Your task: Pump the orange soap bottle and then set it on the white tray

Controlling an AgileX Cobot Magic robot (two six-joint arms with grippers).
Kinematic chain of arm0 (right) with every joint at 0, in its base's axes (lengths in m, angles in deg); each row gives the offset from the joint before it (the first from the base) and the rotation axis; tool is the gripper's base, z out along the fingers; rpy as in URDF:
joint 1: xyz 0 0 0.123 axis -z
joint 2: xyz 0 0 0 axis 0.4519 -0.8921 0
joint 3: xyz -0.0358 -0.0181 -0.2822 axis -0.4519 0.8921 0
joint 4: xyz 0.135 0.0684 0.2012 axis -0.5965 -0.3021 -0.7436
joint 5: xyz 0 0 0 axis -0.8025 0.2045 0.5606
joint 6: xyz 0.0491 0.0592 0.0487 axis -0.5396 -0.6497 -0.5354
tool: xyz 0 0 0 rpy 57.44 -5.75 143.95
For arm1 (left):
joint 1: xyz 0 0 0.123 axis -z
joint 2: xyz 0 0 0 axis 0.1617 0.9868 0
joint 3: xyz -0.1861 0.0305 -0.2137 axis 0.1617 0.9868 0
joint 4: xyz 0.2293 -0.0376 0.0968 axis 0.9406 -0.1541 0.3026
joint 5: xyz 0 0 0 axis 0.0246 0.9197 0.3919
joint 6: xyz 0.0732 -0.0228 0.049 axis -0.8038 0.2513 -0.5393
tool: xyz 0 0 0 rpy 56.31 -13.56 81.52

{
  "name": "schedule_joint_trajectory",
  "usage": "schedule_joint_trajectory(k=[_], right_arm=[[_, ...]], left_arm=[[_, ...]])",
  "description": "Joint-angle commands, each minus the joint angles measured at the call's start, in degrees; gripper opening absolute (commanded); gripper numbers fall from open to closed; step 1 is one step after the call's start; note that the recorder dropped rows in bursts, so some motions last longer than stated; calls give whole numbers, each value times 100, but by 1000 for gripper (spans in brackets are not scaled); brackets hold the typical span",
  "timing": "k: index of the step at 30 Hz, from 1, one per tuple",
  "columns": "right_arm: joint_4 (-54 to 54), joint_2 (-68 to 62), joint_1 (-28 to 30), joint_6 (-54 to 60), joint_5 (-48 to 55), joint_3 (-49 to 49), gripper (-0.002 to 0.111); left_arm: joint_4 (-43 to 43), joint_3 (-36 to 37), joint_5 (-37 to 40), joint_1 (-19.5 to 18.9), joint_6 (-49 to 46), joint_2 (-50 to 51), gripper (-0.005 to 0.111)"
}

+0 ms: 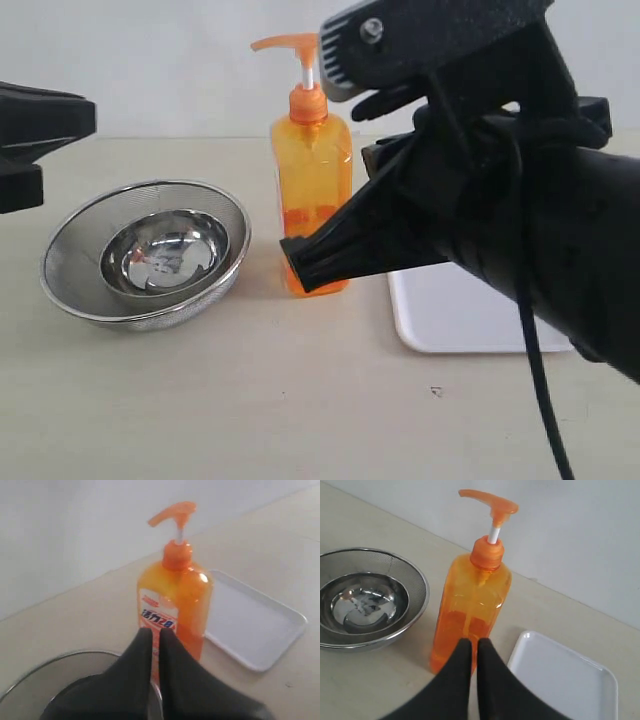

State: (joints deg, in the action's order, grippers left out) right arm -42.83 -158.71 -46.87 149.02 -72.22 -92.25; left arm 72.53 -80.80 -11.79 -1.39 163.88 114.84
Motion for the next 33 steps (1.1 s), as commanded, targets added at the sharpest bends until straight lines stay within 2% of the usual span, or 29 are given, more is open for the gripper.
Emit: schedule_joint_trajectory(k=[1, 9, 12, 15, 17, 19, 22, 24, 27, 33], right_arm=[[-14, 28, 5, 360, -130, 41, 1], [-14, 28, 92, 567, 534, 240, 0], [-14, 28, 683, 514, 1137, 398, 0], [-14, 28, 1545, 581, 1779, 441, 0], [-14, 28, 2218, 639, 2697, 441, 0], [-14, -116, 3707, 639, 5011, 441, 0], [-14, -584, 4837, 786, 5801, 364, 0], [-14, -1105, 5416, 1330, 6982, 173, 0], [-14, -2000, 5780, 1409, 8059, -409, 0], [-14, -2741, 5779, 1359, 8590, -941, 0]], left_arm=[[-403, -370, -368, 11, -1082, 864, 5], [-403, -1275, -555, -31, -1348, 2470, 5], [-403, -1862, -1174, -157, -1263, 3212, 5], [-403, -2179, -1545, -231, -1115, 3690, 5], [-403, -2307, -1464, -231, -1139, 3887, 5], [-377, -2541, -1433, -269, -1160, 4182, 5], [-193, -2641, -1869, -271, -1160, 4360, 5], [-80, -2641, -1960, -271, -972, 4414, 5], [228, -2641, -2076, -271, -770, 4414, 5], [145, -2725, -1556, -271, -983, 4429, 5]])
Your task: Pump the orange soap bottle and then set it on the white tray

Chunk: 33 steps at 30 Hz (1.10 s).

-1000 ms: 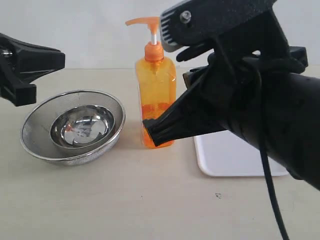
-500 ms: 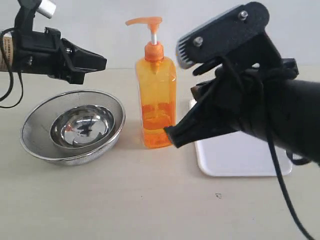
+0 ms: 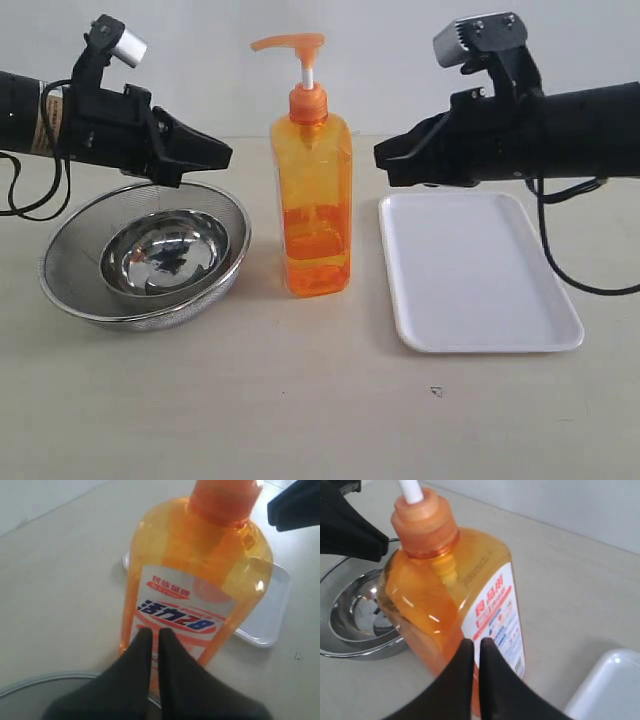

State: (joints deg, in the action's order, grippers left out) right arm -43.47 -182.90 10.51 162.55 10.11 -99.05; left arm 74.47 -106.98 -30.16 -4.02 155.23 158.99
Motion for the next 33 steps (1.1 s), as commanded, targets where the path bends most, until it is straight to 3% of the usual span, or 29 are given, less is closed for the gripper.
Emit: schedule_joint_trajectory(k=[1, 5, 10, 33], right_arm=[[50, -349, 41, -7, 313, -298, 0], [50, -336, 41, 50, 243, -298, 0], [50, -336, 41, 52, 171, -298, 0], [357, -336, 41, -401, 257, -298, 0]], left_arm=[[-262, -154, 474, -8, -239, 28, 5], [-784, -490, 716, -8, -494, 258, 5], [-787, -881, 219, -8, -272, 680, 5], [-475, -1239, -442, 13, 461, 981, 5]])
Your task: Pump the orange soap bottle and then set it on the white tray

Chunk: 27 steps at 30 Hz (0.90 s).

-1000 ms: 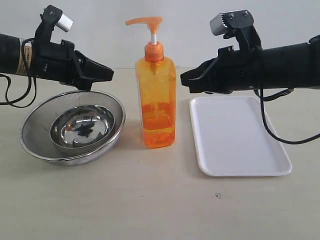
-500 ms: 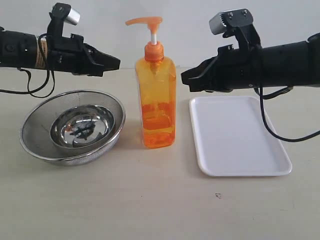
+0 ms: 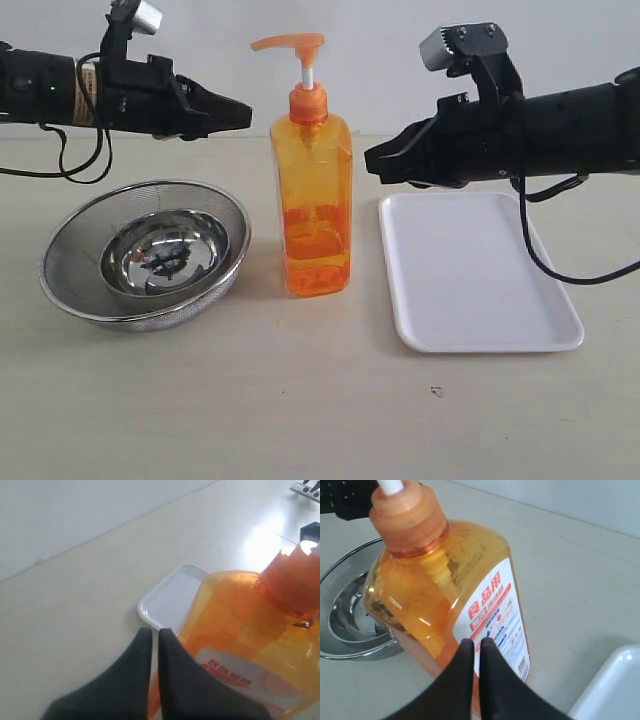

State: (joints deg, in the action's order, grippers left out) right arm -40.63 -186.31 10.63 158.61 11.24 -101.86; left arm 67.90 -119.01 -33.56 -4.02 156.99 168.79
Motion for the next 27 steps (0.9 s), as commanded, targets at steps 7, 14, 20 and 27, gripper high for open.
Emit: schedule_joint_trajectory(k=[7, 14, 20, 27], right_arm=[[73, 6, 28, -7, 158, -29, 0], [73, 6, -49, 26, 243, -29, 0], [73, 6, -425, 43, -41, -29, 0], [73, 6, -700, 57, -185, -29, 0]], left_arm=[[358, -35, -383, 13, 469, 1, 5], [358, -35, -289, 224, 327, 1, 5], [358, -35, -94, 345, 277, 1, 5], [317, -35, -38, 334, 155, 1, 5]])
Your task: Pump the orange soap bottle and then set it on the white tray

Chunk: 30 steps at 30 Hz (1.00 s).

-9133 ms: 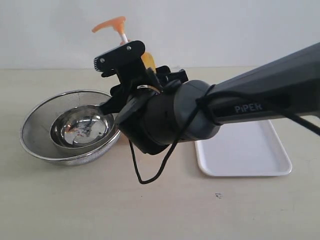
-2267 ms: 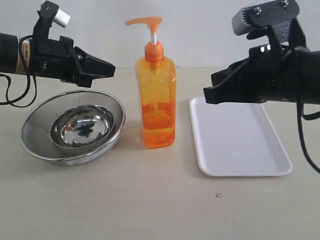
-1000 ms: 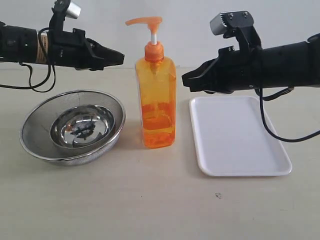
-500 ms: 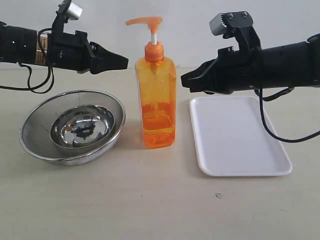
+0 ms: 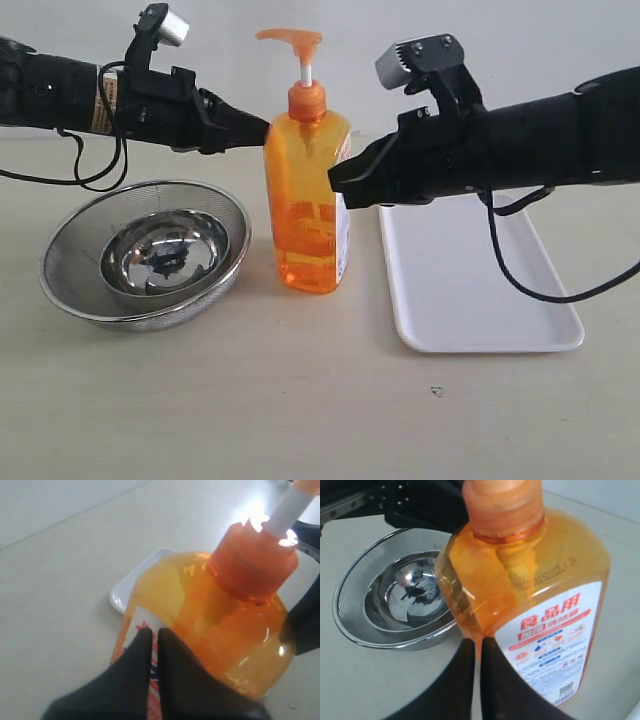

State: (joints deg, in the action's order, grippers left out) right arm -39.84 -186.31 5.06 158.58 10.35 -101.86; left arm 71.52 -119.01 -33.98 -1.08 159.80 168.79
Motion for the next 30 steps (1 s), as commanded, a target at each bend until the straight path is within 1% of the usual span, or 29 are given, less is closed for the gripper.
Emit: schedule_joint_trajectory(k=[1, 6, 10, 13, 19, 23, 26, 30], right_arm=[[-6, 6, -176, 60, -160, -29, 0], [-44, 6, -278, 60, -415, -29, 0], [-44, 6, -278, 47, -410, -29, 0], [-44, 6, -278, 25, -351, -29, 0], [-44, 6, -278, 25, -961, -29, 0], [-44, 6, -278, 51, -852, -92, 0], [-44, -4, -278, 51, -862, -210, 0], [-44, -4, -278, 51, -802, -354, 0]], left_arm=[[-70, -35, 4, 41, -149, 1, 5], [-200, -35, 4, 51, -328, 10, 5], [-547, -35, -77, 51, -472, 111, 5], [-422, -35, -64, 51, -472, 181, 5], [-345, -35, -53, 51, -472, 189, 5], [-391, -35, -53, 51, -688, 189, 5], [-591, -49, -53, 51, -822, 189, 5], [-608, -154, -88, 51, -839, 192, 5]])
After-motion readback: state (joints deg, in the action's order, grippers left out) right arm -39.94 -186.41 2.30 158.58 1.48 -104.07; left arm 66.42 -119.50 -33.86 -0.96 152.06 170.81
